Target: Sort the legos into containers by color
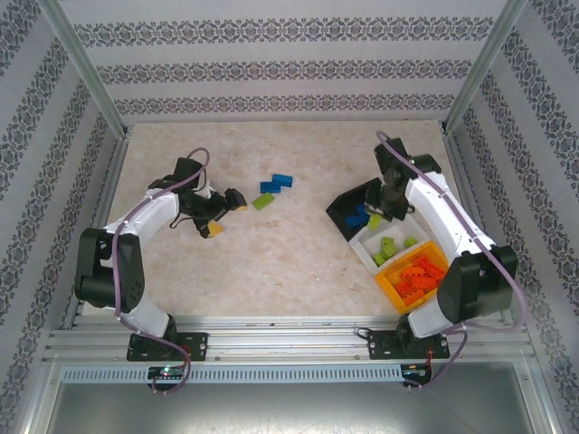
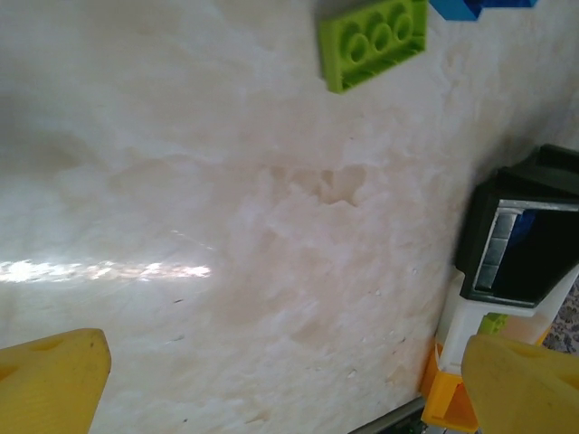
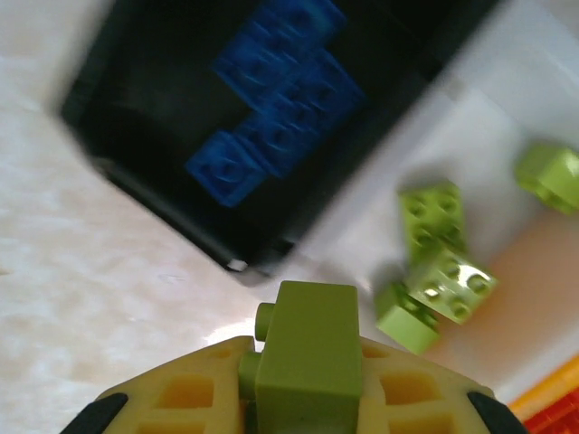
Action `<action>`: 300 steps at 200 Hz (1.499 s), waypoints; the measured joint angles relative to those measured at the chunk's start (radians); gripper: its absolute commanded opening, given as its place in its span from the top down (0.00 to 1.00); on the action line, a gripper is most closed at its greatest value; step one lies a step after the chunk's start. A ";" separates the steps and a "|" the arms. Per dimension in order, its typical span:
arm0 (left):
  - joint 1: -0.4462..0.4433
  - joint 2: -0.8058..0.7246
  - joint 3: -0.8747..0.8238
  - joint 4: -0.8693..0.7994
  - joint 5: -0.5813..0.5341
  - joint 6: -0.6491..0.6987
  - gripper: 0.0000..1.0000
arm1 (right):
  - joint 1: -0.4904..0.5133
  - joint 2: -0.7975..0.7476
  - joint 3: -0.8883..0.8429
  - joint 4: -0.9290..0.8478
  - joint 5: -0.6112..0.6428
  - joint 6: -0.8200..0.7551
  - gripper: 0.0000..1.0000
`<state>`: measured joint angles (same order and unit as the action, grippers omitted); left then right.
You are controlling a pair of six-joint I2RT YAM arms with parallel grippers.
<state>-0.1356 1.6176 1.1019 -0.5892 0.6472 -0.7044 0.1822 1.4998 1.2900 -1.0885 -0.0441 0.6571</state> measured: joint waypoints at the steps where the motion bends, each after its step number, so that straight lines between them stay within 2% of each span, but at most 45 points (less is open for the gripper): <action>1: -0.003 0.003 0.003 0.000 0.000 -0.001 0.00 | -0.002 0.000 -0.005 0.001 0.000 0.000 0.76; 23: -0.029 0.036 0.055 -0.001 0.000 -0.004 0.00 | -0.072 -0.005 -0.111 0.031 -0.001 -0.005 0.73; 35: -0.034 0.042 0.073 -0.001 0.000 -0.004 0.00 | -0.105 -0.005 -0.137 0.040 -0.001 -0.012 0.64; 50: -0.034 0.045 0.090 -0.008 0.000 -0.002 0.00 | -0.134 -0.003 -0.142 0.057 0.000 -0.024 0.61; 62: -0.034 0.055 0.111 -0.026 0.000 0.004 0.00 | -0.142 -0.003 -0.142 0.070 0.004 -0.033 0.56; 75: -0.034 0.070 0.130 -0.041 -0.001 0.012 0.00 | -0.146 -0.003 -0.142 0.079 0.006 -0.040 0.44; 88: -0.034 0.074 0.133 -0.049 -0.005 0.015 0.00 | -0.147 -0.003 -0.136 0.080 0.012 -0.052 0.41; 121: -0.034 0.082 0.152 -0.085 -0.020 0.018 0.00 | -0.127 -0.003 -0.061 0.105 0.006 -0.051 0.38; 149: -0.035 0.090 0.202 -0.121 -0.055 0.033 0.00 | -0.023 0.050 0.066 0.138 -0.039 -0.042 0.35; 185: -0.098 0.216 0.418 -0.269 -0.209 0.195 0.00 | 0.069 0.156 0.170 0.210 -0.126 -0.031 0.34; 242: -0.285 0.513 0.743 -0.472 -0.471 0.516 0.05 | 0.018 0.118 0.079 0.311 -0.248 0.003 0.34; 280: -0.303 0.610 0.789 -0.489 -0.585 0.618 0.07 | -0.020 0.083 0.025 0.324 -0.309 -0.003 0.34; 300: -0.299 0.635 0.818 -0.489 -0.615 0.642 0.11 | -0.030 0.082 0.025 0.315 -0.317 -0.010 0.35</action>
<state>-0.4351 2.2528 1.9198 -1.0779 0.0322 -0.0624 0.1520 1.5822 1.3148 -0.7734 -0.3614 0.6476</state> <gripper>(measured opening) 0.912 0.658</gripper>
